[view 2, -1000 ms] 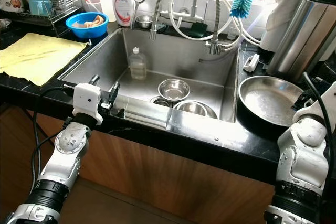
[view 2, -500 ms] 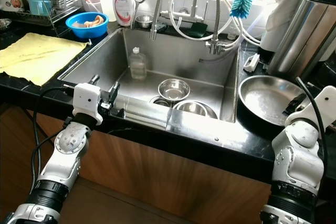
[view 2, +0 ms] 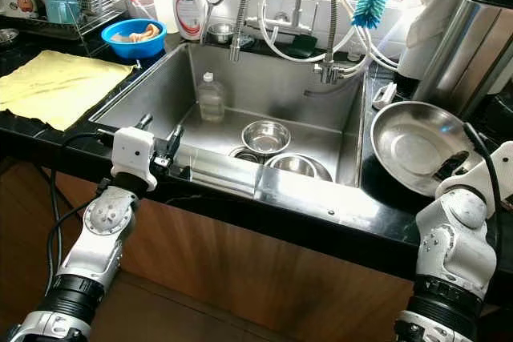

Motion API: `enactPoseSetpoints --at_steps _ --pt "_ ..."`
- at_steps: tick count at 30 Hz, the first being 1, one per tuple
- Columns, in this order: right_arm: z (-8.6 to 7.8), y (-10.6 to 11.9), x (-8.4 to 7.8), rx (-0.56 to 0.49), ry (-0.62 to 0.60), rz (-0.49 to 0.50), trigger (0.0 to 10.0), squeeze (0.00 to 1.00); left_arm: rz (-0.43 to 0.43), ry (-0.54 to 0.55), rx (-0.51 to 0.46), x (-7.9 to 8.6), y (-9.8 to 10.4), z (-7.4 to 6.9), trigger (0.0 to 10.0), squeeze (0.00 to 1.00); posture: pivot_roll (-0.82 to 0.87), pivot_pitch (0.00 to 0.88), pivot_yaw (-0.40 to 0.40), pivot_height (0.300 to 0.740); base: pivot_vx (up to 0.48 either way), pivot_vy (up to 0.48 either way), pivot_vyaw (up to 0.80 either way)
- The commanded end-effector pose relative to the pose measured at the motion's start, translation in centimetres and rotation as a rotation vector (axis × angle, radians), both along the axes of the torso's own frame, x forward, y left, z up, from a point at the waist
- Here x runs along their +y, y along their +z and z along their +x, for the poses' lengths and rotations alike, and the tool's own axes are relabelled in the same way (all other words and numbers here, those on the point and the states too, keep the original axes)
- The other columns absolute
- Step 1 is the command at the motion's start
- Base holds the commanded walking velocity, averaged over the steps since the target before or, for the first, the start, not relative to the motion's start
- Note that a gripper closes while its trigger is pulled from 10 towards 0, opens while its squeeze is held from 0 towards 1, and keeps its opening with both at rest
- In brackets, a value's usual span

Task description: Kitchen organization

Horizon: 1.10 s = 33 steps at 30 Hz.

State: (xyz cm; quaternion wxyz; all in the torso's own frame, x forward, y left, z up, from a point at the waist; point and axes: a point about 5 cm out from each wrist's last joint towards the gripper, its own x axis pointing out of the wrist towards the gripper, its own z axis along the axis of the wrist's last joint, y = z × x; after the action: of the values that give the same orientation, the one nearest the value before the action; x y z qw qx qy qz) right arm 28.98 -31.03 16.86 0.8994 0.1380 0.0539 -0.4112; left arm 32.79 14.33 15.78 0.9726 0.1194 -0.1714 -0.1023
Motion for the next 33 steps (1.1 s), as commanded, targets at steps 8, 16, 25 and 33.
enactPoseSetpoints --at_steps 8,16,25,33 --pt "0.7 1.2 0.8 -0.071 0.022 0.042 10.0 0.00 0.027 -0.003 -0.012 0.1 0.4 0.3 10.0 0.00 0.06 0.000 -0.027 0.740 0.000 0.000 0.00" --pt "0.0 1.4 0.7 -0.098 -0.003 0.091 10.0 0.00 0.027 -0.007 -0.011 0.0 0.4 0.3 10.0 0.00 0.05 0.000 -0.022 0.740 0.000 0.000 0.00" --pt "-0.8 1.6 -0.2 -0.139 -0.030 0.149 10.0 0.00 0.028 -0.010 -0.011 0.0 0.4 0.3 10.0 0.00 0.05 0.000 -0.024 0.740 0.000 0.000 0.00" --pt "-0.9 0.9 0.0 -0.117 -0.017 0.177 10.0 0.00 0.030 -0.013 -0.016 0.0 0.5 0.4 10.0 0.00 0.06 0.000 -0.024 0.740 0.000 0.000 0.00"
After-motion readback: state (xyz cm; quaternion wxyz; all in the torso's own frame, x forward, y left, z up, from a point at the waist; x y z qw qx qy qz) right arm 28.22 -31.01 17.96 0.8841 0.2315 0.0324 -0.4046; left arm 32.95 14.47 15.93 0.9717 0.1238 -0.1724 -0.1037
